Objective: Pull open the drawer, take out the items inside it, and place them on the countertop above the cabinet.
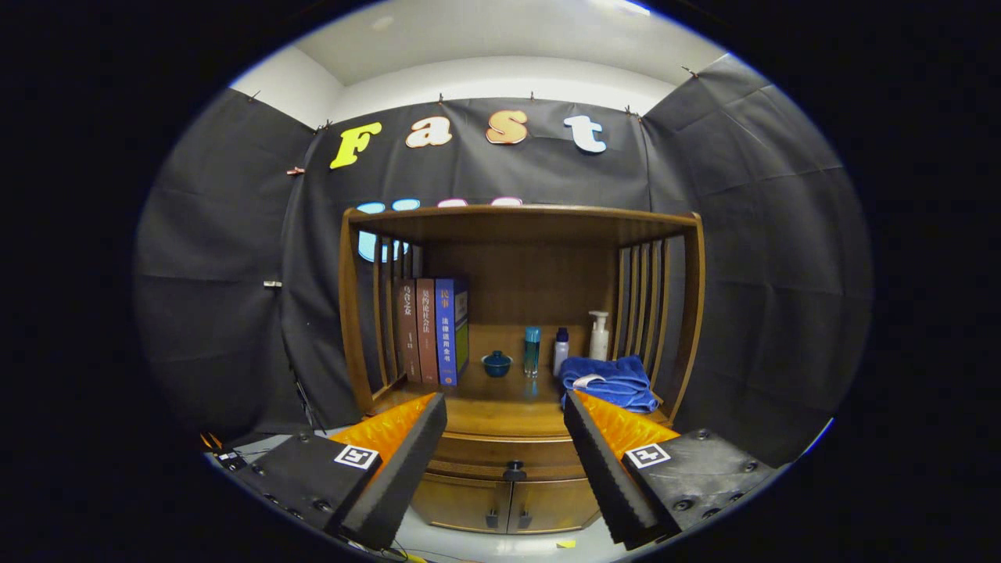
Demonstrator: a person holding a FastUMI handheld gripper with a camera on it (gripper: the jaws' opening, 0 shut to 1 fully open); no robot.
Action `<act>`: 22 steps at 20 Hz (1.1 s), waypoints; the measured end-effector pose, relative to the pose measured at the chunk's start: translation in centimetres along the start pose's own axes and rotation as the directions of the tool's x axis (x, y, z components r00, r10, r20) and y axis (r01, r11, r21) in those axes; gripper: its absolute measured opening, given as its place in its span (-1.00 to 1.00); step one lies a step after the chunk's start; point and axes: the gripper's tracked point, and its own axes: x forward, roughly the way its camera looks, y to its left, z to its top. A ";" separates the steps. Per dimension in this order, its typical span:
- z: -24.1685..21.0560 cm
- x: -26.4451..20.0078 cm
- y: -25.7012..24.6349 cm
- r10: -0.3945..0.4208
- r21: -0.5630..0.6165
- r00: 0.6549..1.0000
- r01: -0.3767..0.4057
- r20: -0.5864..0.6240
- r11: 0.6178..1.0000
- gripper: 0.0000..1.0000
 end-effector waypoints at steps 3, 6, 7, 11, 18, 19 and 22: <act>-2.8 2.9 0.3 -0.009 0.003 0.999 0.010 -0.039 1.000 0.98; -5.8 6.2 0.8 0.000 0.012 0.996 0.001 -0.090 1.000 0.98; -7.0 7.4 0.9 0.005 0.014 0.994 -0.003 -0.107 1.000 0.98; -11.7 11.3 0.3 -0.009 0.033 0.984 0.015 -0.180 0.999 0.99; -20.3 15.2 -0.6 -0.039 0.058 0.946 0.061 -0.323 0.996 0.98; -21.1 15.6 -0.7 -0.040 0.054 0.941 0.062 -0.336 0.997 0.99; -22.9 16.3 -0.5 -0.048 0.040 0.931 0.067 -0.363 0.997 1.00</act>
